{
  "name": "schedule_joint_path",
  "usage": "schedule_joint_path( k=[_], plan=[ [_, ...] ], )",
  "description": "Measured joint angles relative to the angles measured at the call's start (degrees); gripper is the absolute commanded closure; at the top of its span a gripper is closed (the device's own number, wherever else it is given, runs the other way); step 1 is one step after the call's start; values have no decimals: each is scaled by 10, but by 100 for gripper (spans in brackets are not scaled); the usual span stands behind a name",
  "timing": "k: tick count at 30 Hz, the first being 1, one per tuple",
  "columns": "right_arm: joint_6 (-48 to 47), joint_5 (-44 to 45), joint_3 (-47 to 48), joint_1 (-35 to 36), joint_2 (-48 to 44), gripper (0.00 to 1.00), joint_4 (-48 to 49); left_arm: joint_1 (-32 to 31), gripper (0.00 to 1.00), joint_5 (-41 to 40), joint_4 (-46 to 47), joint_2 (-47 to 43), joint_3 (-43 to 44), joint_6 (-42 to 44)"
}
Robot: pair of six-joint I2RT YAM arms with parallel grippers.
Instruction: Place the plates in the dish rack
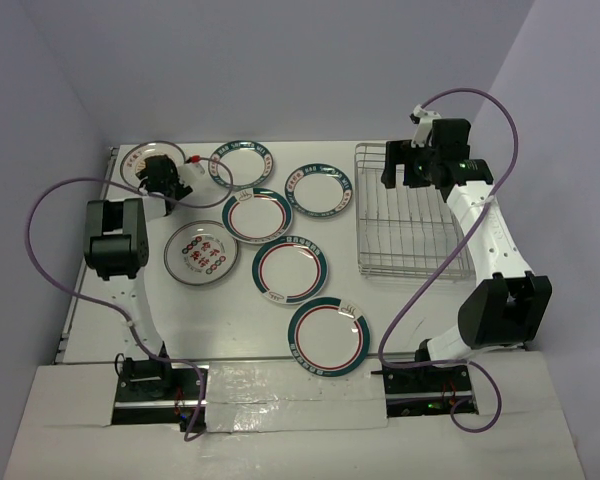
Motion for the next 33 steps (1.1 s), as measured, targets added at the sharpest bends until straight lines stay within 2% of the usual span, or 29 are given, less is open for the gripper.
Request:
schedule_joint_path(
  k=[4, 6, 10, 14, 16, 17, 22, 27, 29, 33],
  plan=[
    [0, 4, 0, 0, 1, 0, -2, 0, 23, -3, 17, 45, 50, 7],
    [0, 6, 0, -1, 1, 0, -2, 0, 30, -6, 19, 63, 70, 12],
    [-2, 9, 0, -1, 1, 0, -4, 0, 51, -3, 8, 90, 104, 15],
    [-3, 11, 0, -1, 1, 0, -5, 0, 79, 7, -34, 99, 124, 8],
    [-3, 11, 0, -1, 1, 0, -5, 0, 84, 13, -50, 99, 126, 5],
    [-3, 10, 0, -1, 1, 0, -5, 0, 98, 15, -52, 98, 126, 7],
    [-2, 10, 0, -1, 1, 0, -5, -3, 100, 23, -96, 52, 114, -17],
    [-1, 7, 0, -1, -1, 0, -5, -14, 100, 31, -222, -27, 130, -106],
    [1, 4, 0, -2, -5, 0, -5, -22, 100, 43, -289, -52, 177, -158],
    [8, -9, 0, -12, -15, 0, -5, -35, 100, 96, -414, -88, 336, -285]
  ],
)
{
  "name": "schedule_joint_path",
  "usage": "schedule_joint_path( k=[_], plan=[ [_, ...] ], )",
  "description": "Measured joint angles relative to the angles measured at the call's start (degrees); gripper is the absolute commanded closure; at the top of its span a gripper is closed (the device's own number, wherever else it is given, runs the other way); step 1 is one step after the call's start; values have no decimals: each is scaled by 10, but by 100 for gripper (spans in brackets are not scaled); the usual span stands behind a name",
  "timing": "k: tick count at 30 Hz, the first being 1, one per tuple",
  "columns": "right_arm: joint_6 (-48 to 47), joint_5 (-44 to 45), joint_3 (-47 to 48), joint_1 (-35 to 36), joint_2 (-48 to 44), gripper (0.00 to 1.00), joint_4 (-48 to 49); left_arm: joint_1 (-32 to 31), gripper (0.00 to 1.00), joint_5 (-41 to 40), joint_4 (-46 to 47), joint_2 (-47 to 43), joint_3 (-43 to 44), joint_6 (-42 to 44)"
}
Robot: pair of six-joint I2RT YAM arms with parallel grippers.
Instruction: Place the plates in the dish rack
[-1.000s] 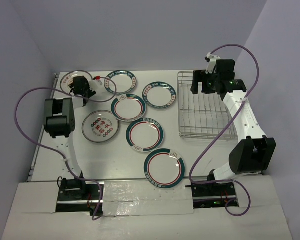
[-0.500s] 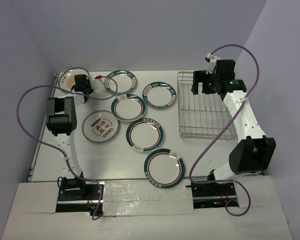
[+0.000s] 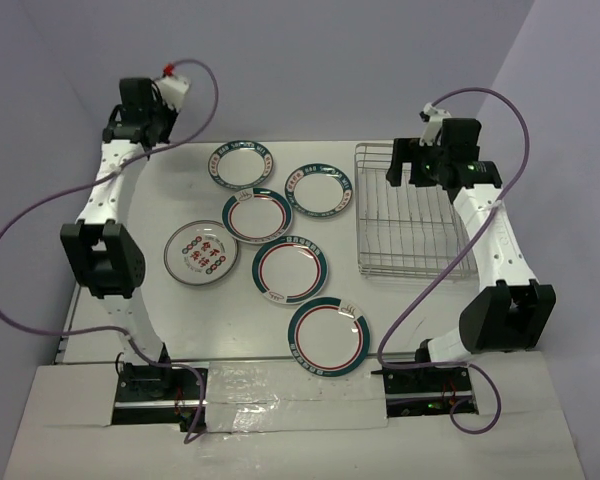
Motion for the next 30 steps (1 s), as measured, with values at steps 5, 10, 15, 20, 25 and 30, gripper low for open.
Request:
schedule_joint_path(
  k=[5, 10, 15, 20, 25, 30],
  plan=[
    [28, -40, 2, -56, -19, 0, -1, -14, 100, 99, -46, -132, 52, -184],
    [44, -72, 13, -122, -31, 0, -5, -37, 100, 229, 70, -365, -171, -435],
    [46, -92, 14, -153, -39, 0, -16, -76, 100, 333, 240, -441, -332, -657],
    [46, -103, 13, -168, -40, 0, -22, -173, 100, 368, 370, -401, -442, -797],
    [46, -103, 13, -176, -43, 0, -32, -285, 100, 362, 428, -361, -486, -871],
    [46, -102, 13, -179, -50, 0, -40, -322, 100, 333, 466, -330, -481, -906]
  ],
)
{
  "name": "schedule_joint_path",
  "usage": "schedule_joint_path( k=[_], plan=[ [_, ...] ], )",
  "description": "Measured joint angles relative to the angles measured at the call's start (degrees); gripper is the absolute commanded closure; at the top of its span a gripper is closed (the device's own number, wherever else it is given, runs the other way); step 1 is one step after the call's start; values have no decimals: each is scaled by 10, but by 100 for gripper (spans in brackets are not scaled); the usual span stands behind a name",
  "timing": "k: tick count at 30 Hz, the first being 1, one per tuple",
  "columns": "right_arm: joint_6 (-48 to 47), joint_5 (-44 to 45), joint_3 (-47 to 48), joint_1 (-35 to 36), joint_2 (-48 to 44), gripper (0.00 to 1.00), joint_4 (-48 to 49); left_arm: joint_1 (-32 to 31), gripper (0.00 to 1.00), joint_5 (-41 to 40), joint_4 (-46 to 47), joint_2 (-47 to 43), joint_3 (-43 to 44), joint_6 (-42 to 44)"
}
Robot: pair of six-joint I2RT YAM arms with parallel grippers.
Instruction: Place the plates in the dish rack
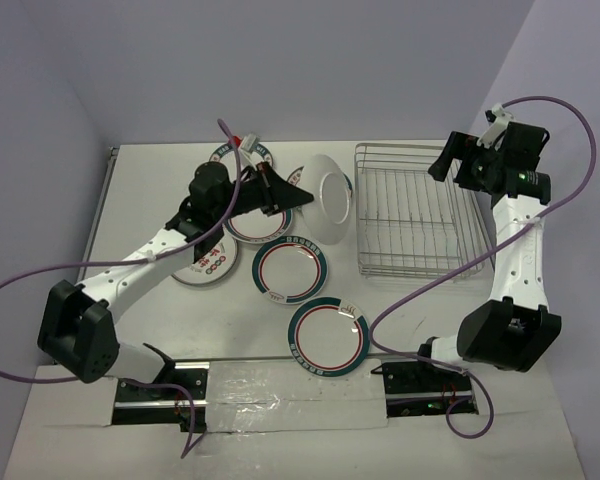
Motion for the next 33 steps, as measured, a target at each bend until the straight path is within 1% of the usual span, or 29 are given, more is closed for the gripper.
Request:
schedule_joint_path(
  k=[5, 10, 13, 23, 33],
  plan=[
    [0, 1, 0, -3, -8, 0, -3, -18, 100, -31, 4, 54, 40, -14],
    [0, 3, 0, -3, -8, 0, -7, -39, 100, -33, 1, 123, 100, -24],
    [0, 4, 1, -3, -8, 0, -7, -42, 100, -33, -2, 146, 121, -23],
    [-1, 4, 1, -5, -8, 0, -7, -51, 100, -59, -2, 189, 134, -27],
    [-7, 5, 1, -10, -8, 0, -7, -59, 100, -65, -5, 236, 151, -33]
  ],
)
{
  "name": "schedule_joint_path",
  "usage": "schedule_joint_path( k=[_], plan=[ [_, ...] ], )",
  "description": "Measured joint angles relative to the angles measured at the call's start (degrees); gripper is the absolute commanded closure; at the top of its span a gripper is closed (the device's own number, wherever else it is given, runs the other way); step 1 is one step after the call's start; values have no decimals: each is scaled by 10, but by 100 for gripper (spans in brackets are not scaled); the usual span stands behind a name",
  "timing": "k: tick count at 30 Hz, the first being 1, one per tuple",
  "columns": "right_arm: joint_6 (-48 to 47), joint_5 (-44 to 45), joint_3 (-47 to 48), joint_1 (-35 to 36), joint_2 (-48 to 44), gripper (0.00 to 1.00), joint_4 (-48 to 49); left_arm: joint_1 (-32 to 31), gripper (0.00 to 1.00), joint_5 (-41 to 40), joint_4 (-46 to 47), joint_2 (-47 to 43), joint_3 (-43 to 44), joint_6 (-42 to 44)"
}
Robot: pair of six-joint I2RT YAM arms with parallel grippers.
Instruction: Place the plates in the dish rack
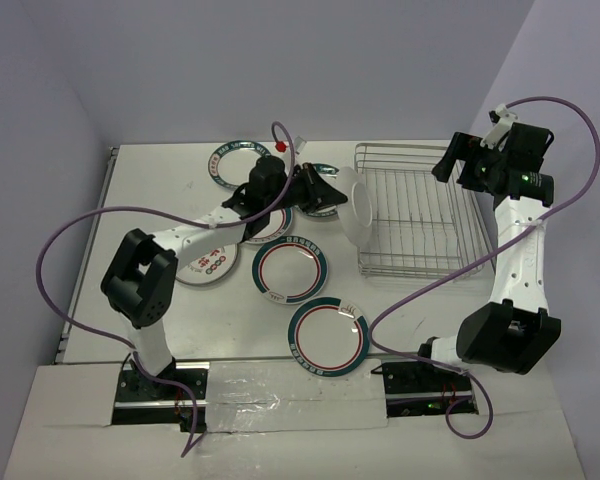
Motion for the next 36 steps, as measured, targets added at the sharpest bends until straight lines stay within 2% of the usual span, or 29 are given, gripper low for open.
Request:
schedule_joint_path(
  k=[3, 6, 13, 17, 22, 23, 26, 32, 36],
  plan=[
    [-2, 1, 0, -1, 0, 0, 0, -6, 100, -3, 0, 12, 0, -6],
    [-2, 1, 0, -1, 0, 0, 0, -13, 95, -8, 0, 24, 0, -11],
    [-2, 1, -1, -1, 0, 0, 0, -26, 71, -23, -8, 60, 15, -20],
    [-4, 1, -1, -2, 0, 0, 0, -27, 62, -35, -21, 68, 28, -17],
    [-6, 0, -2, -2, -4, 0, 0, -27, 31, -54, -39, 68, 38, 1],
    [-6, -1, -2, -2, -5, 0, 0, -27, 18, -60, -47, 67, 42, 8],
    [-8, -2, -2, -2, -9, 0, 0, -27, 2, -91, -88, 67, 67, 41],
    [-19, 0, -2, -2, -17, 0, 0, -14, 1, -178, -184, 24, 115, 156],
    [-33, 1, -2, -2, -23, 0, 0, 35, 1, -195, -245, -48, 115, 274]
  ],
)
